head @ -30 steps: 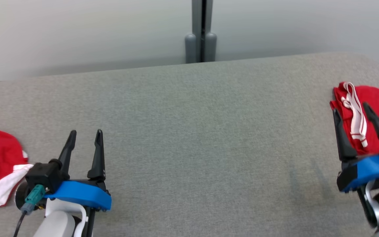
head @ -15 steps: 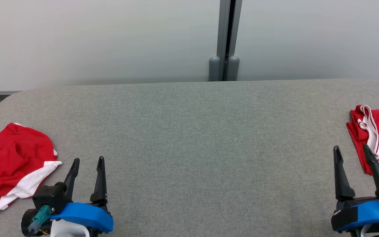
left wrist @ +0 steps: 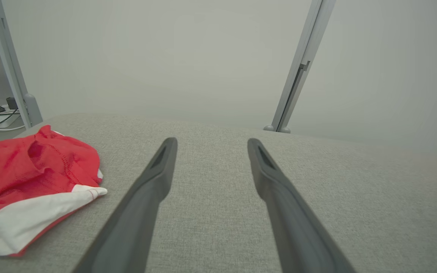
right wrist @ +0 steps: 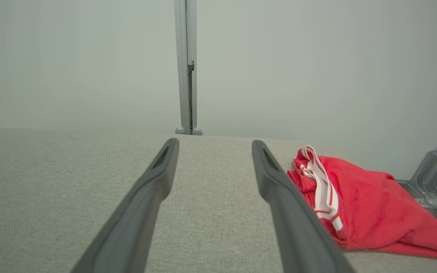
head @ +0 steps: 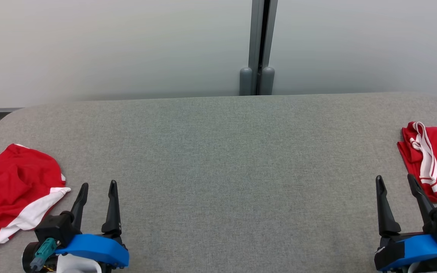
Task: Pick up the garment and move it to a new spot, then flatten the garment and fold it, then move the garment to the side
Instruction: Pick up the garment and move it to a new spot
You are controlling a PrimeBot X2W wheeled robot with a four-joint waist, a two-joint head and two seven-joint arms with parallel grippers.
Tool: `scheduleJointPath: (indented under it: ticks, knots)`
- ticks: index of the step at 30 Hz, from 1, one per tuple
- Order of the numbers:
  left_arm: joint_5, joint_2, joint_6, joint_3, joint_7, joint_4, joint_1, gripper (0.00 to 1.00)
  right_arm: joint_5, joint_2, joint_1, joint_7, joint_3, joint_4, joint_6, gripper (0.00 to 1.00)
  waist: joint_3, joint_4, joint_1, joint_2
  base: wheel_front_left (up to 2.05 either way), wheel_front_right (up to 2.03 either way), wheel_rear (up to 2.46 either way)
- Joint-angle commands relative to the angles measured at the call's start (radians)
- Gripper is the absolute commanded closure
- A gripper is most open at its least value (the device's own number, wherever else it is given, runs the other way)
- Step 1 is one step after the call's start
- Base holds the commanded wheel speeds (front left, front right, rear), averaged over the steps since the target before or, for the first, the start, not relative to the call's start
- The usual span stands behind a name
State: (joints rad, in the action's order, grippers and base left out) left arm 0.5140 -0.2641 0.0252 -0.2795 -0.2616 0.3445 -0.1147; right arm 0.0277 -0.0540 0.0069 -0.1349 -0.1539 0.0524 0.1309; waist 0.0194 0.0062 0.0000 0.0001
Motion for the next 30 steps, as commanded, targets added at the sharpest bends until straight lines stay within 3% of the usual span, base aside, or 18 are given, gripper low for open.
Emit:
scheduleJointPath:
  ticks: [1, 12, 30]
  knots:
    - [-0.008, 0.005, -0.003, 0.003, -0.004, 0.001, 0.001, 0.0, 0.001, 0.003, -0.003, -0.007, 0.0, 0.007, 0.0, 0.0, 0.001, 0.001, 0.0, -0.0001, 0.0, 0.0, 0.0]
    - [-0.03, 0.016, -0.018, 0.019, -0.004, 0.008, -0.003, 0.0, 0.008, 0.004, -0.008, -0.034, -0.001, 0.062, 0.0, 0.0, -0.008, 0.06, 0.0, -0.0001, 0.0, 0.0, 0.0]
    - [-0.039, 0.017, -0.015, 0.021, -0.004, 0.0, 0.002, 0.0, 0.019, 0.003, -0.016, -0.071, 0.029, 0.105, 0.0, 0.0, 0.007, 0.369, 0.0, -0.0001, 0.0, 0.0, 0.0]
